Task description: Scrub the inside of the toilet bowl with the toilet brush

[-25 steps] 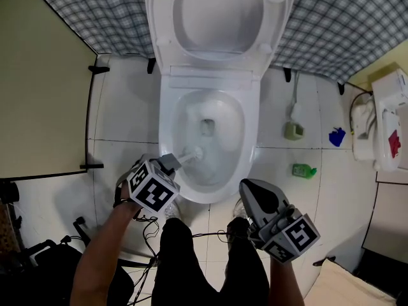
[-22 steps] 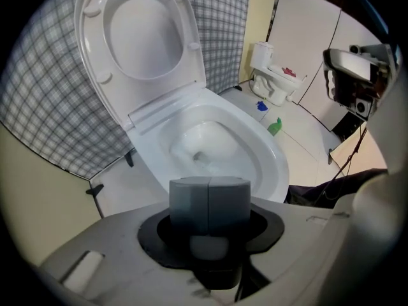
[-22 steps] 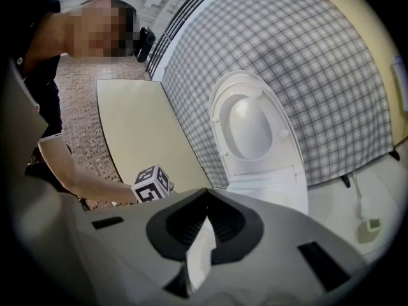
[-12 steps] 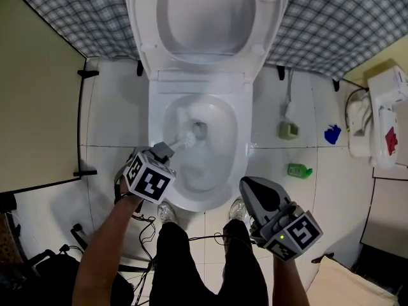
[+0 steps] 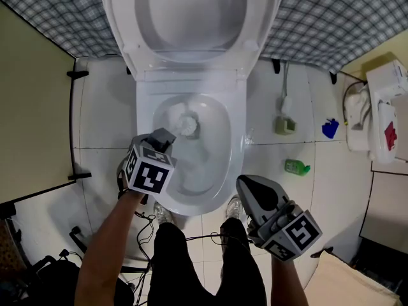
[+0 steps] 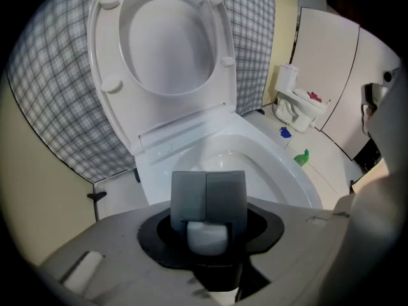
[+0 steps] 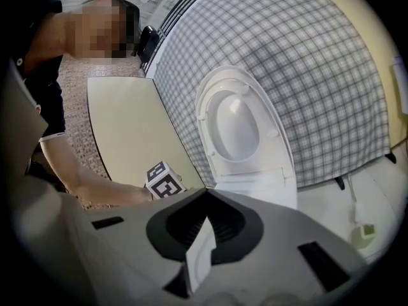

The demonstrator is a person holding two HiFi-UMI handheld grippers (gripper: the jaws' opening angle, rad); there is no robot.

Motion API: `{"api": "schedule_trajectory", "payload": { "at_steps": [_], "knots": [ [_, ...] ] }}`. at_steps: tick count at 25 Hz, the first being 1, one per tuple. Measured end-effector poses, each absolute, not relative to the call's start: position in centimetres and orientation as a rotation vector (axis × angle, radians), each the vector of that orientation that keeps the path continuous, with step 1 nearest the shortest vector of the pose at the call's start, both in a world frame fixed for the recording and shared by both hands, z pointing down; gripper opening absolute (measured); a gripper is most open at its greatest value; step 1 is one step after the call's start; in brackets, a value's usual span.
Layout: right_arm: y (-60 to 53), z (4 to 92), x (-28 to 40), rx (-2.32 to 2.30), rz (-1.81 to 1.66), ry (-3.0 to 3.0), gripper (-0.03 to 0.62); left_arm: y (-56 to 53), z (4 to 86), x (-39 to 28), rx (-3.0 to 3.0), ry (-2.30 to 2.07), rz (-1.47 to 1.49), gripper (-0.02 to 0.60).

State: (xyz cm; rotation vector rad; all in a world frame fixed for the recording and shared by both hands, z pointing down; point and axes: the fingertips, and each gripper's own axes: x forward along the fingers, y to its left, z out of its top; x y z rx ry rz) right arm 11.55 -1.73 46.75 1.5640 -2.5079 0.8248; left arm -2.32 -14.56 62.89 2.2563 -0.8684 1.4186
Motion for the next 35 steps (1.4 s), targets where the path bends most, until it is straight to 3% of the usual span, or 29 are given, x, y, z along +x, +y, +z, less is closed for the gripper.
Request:
{"api": "schedule_trajectory", "payload": {
  "at_steps": [7,14,23,35],
  "knots": [
    [-1.9,47.5,12.5,1.572,0.845,-2.497,0.000,-14.8,62.4,2.0,2.349,-0.791,1.318,0.170],
    [-1.8,47.8,13.2,1.591,0.860,-2.485,0.000,-12.6,63.1,3.2,2.407,-0.651,1.409,0.170],
    [-1.8,48.1,12.1,1.573,0.876,-2.505,0.000,-7.1,64.2,0.8,2.460,-0.338,1.620,0.169],
    [-2.6,48.5,11.3,1.549,0.885,-2.504,0.000,-11.0,65.8,-2.5,2.331,-0.595,1.681,0.167]
  ]
}}
